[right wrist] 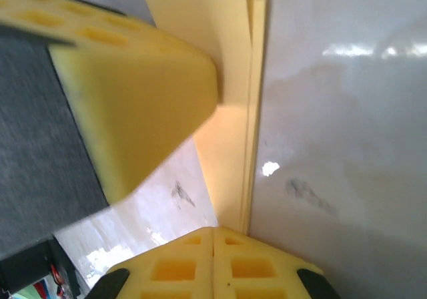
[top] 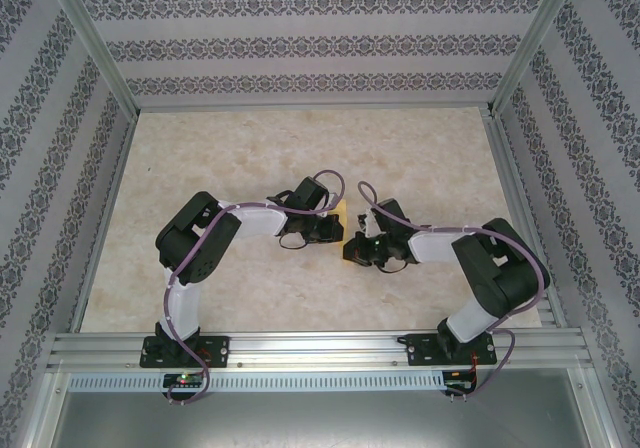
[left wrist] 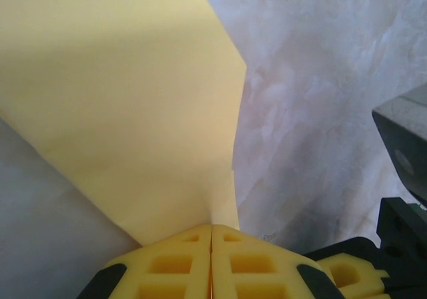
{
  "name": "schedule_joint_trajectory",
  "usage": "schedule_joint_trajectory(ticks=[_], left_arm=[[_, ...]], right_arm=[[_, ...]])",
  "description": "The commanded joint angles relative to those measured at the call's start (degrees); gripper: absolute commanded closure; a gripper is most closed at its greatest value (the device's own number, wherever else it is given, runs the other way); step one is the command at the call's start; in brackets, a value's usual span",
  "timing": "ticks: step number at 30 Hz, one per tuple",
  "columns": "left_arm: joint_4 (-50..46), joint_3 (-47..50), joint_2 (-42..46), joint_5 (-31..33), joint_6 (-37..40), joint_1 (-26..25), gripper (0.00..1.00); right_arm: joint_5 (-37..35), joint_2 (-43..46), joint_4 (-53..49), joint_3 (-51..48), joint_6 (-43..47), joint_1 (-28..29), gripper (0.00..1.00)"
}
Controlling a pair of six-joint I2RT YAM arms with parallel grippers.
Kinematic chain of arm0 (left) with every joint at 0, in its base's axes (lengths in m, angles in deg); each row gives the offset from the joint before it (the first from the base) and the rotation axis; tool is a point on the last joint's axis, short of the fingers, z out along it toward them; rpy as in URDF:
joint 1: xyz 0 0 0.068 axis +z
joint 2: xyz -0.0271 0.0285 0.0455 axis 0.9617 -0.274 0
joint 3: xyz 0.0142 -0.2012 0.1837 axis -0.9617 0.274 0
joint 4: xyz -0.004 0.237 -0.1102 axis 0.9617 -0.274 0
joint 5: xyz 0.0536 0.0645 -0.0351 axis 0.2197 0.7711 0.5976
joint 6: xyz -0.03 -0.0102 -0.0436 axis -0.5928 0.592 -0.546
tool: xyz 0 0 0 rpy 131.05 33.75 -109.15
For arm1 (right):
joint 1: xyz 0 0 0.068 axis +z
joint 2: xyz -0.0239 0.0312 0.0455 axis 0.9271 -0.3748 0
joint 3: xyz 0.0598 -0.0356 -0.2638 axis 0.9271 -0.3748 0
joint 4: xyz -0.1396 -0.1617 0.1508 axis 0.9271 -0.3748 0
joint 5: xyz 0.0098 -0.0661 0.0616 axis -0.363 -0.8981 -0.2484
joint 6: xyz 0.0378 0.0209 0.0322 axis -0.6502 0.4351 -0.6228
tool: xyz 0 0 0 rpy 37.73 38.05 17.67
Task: Fold a paper plane with a square sheet of paper (pick it up from the middle)
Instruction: Fold the wing for the fifth time at the center of the table.
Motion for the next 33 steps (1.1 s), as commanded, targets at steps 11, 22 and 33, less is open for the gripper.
schedule_joint_trajectory(ticks=[11, 22, 33], left_arm=[[-6.2, 0.1, -3.7, 5.1, -0.7, -0.5, 0.91], [-5.8, -0.7, -3.0, 3.4, -1.1, -0.5, 0.91], [-0.9, -2.2, 9.4, -0.5, 9.8, 2.7, 0.83]], right_arm=[[-4.4, 6.8, -7.6, 3.4, 1.6, 0.3, 0.94], [-4.8, -2.5, -5.3, 5.5, 1.8, 0.8, 0.96], [-6.7, -2.2, -13.1, 1.8, 5.7, 0.7, 0.96]])
